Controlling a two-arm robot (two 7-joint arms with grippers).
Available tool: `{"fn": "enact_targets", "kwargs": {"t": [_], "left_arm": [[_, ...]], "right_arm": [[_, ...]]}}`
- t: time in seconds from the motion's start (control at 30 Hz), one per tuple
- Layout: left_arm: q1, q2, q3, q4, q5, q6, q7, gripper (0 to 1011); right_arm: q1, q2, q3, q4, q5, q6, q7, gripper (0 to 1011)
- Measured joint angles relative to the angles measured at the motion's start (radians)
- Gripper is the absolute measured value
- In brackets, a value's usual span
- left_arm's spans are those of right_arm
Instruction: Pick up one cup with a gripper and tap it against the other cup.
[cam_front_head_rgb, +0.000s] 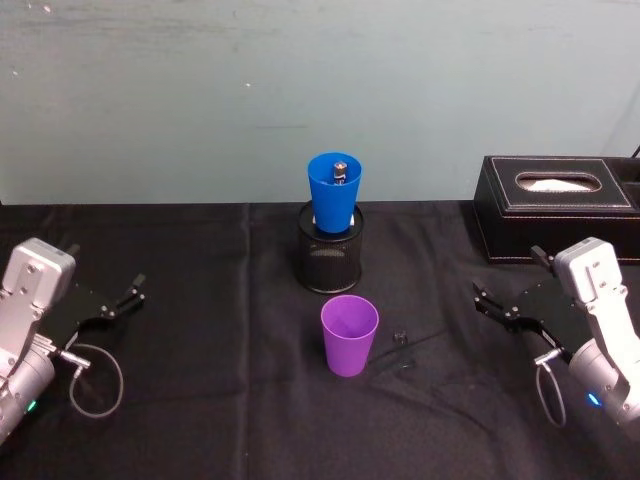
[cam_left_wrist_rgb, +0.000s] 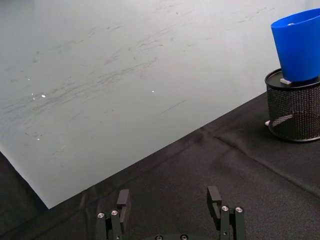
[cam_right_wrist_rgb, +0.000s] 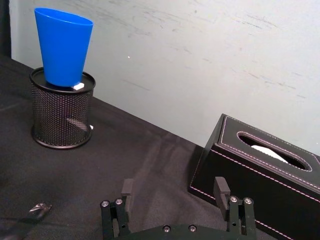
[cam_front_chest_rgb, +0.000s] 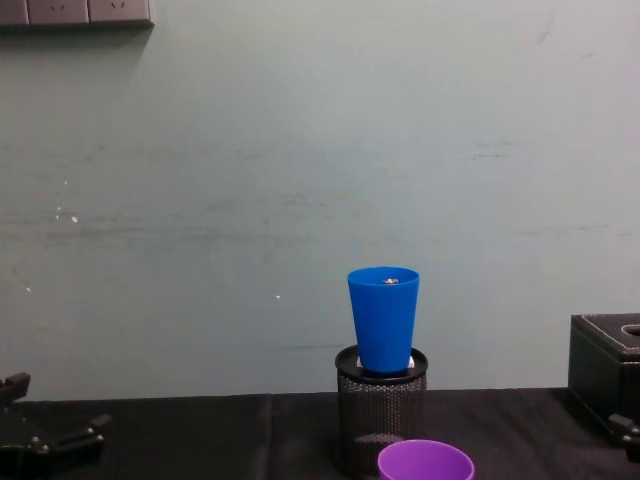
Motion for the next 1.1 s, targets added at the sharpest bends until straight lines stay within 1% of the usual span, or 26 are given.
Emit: {"fn": "enact_targets", "kwargs": {"t": [0.43,0.5,0.53,0.67,0.77,0.9,0.93,0.97,1.0,1.03,1.07,1.1], "left_arm": [[0.000,0.000,0.000,0.000,0.000,0.000,0.000,1000],[0.000,0.000,0.000,0.000,0.000,0.000,0.000,1000],[0.000,0.000,0.000,0.000,0.000,0.000,0.000,1000],[0.000,0.000,0.000,0.000,0.000,0.000,0.000,1000],[0.000,0.000,0.000,0.000,0.000,0.000,0.000,1000],[0.000,0.000,0.000,0.000,0.000,0.000,0.000,1000],[0.000,0.000,0.000,0.000,0.000,0.000,0.000,1000],[0.000,0.000,0.000,0.000,0.000,0.000,0.000,1000],[0.000,0.000,0.000,0.000,0.000,0.000,0.000,1000],[0.000,0.000,0.000,0.000,0.000,0.000,0.000,1000],[0.000,0.000,0.000,0.000,0.000,0.000,0.000,1000],[0.000,0.000,0.000,0.000,0.000,0.000,0.000,1000]], "right_arm": [[0.000,0.000,0.000,0.000,0.000,0.000,0.000,1003],[0.000,0.003,0.006,-0.004,0.002,-0.008,0.011,1003],[-0.001,0.008,0.016,-0.017,0.008,-0.020,0.025,1003],[-0.020,0.021,0.037,-0.047,0.027,-0.051,0.056,1003],[-0.058,0.040,0.059,-0.094,0.058,-0.088,0.099,1002],[-0.097,0.056,0.069,-0.128,0.098,-0.114,0.152,1003],[-0.114,0.063,0.071,-0.140,0.119,-0.127,0.183,1002],[-0.129,0.068,0.070,-0.146,0.141,-0.137,0.220,1003],[-0.129,0.068,0.070,-0.146,0.141,-0.137,0.220,1002],[-0.138,0.071,0.067,-0.149,0.158,-0.144,0.252,1003],[-0.143,0.072,0.063,-0.149,0.166,-0.148,0.270,1003],[-0.149,0.072,0.054,-0.149,0.178,-0.153,0.303,1003]]}}
